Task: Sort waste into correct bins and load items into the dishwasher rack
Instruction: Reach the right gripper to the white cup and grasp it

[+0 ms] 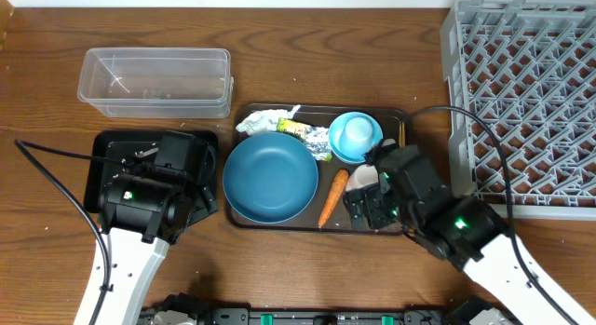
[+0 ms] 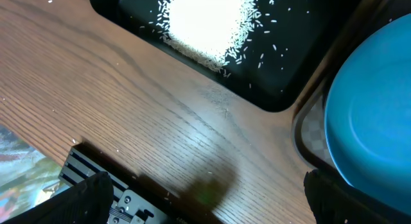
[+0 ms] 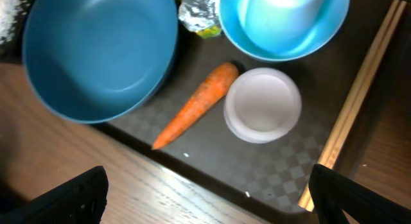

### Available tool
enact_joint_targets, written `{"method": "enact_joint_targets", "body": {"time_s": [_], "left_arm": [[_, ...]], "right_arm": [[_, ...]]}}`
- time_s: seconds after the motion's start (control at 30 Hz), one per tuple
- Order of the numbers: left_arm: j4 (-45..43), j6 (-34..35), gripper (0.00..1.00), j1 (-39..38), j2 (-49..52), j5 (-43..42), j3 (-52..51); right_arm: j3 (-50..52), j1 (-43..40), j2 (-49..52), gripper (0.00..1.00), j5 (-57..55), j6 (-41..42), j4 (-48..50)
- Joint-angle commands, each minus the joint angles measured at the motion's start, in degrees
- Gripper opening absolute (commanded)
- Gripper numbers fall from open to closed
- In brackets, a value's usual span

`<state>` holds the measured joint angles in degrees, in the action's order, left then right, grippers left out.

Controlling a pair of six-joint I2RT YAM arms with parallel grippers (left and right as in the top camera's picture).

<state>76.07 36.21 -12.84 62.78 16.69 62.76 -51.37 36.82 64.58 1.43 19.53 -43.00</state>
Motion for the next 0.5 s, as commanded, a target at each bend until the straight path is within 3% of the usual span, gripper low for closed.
{"method": "enact_joint_targets", "body": {"time_s": [0.0,0.23,0.47], "left_arm": [[0.17,0.76,0.98,0.28,-0.09,0.52,0.57],[0.17,0.76,0.98,0.28,-0.09,0.52,0.57],[0.17,0.76,0.98,0.28,-0.09,0.52,0.57]], "right_arm": [[-3.41,0.66,0.17,0.99,-1.11,0.48,0.37],[-4.02,0.66,-0.94,0.99,6.40,0.37,5.31],[-3.98,0.66,1.49,0.99,5.99,-2.05,7.34]]}}
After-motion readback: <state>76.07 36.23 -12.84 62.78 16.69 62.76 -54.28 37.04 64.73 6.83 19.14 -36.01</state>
